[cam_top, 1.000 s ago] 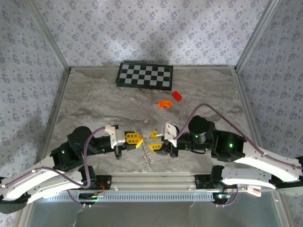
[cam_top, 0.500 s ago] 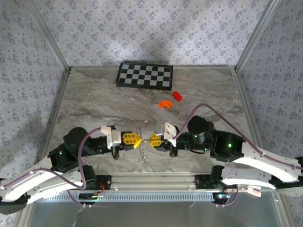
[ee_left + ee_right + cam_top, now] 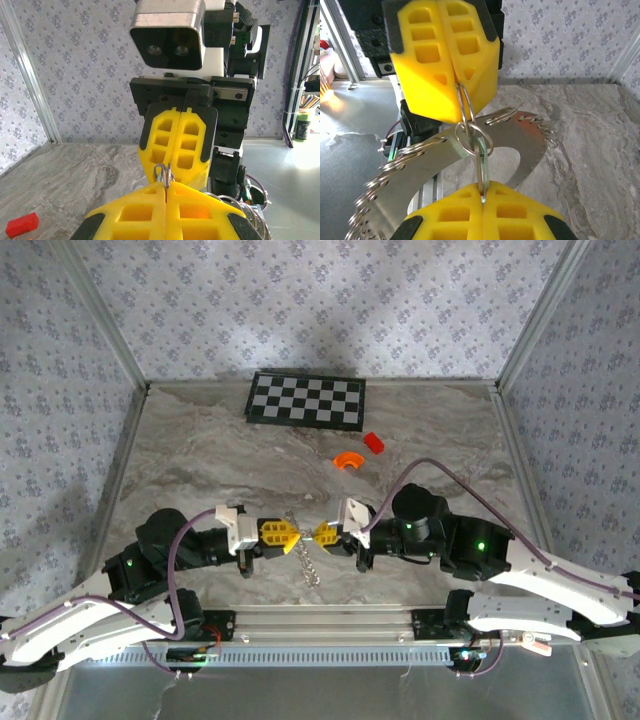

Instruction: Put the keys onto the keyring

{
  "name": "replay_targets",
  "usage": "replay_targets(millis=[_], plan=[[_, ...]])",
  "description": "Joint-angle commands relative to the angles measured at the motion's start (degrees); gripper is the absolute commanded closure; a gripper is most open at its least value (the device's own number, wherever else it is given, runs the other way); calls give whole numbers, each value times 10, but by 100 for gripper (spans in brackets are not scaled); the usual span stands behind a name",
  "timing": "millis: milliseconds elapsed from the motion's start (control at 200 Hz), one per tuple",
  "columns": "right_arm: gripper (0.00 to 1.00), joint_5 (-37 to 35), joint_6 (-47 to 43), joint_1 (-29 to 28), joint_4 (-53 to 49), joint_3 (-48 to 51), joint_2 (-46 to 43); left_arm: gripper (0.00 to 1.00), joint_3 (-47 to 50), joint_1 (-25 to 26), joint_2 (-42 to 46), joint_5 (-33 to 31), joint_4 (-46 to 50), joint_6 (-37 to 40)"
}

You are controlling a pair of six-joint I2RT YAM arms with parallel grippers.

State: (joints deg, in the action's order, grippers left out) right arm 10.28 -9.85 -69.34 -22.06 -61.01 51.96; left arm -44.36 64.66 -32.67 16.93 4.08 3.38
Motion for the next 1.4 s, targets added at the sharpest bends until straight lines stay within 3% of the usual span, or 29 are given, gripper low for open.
replay_targets(millis=[0,340,445,555,714,1394], plan=[[100,-19,4,2,-37,-14,18,100,-3,2,8,5,-41,1],[100,-35,-3,-11,-20,6,4,100,11,2,16,-9,-41,4],[87,-37,-1,-12,-4,18,-18,100,13,2,19,-12,-40,5],[67,-35,0,-11,11,27,-40,100,16,2,23,-12,-39,5],[52,-33,3,-11,20,25,-56,100,15,2,26,-2,-39,5],[56,60,24,-19,129,27,-31,100,16,2,12,22,-47,-1]])
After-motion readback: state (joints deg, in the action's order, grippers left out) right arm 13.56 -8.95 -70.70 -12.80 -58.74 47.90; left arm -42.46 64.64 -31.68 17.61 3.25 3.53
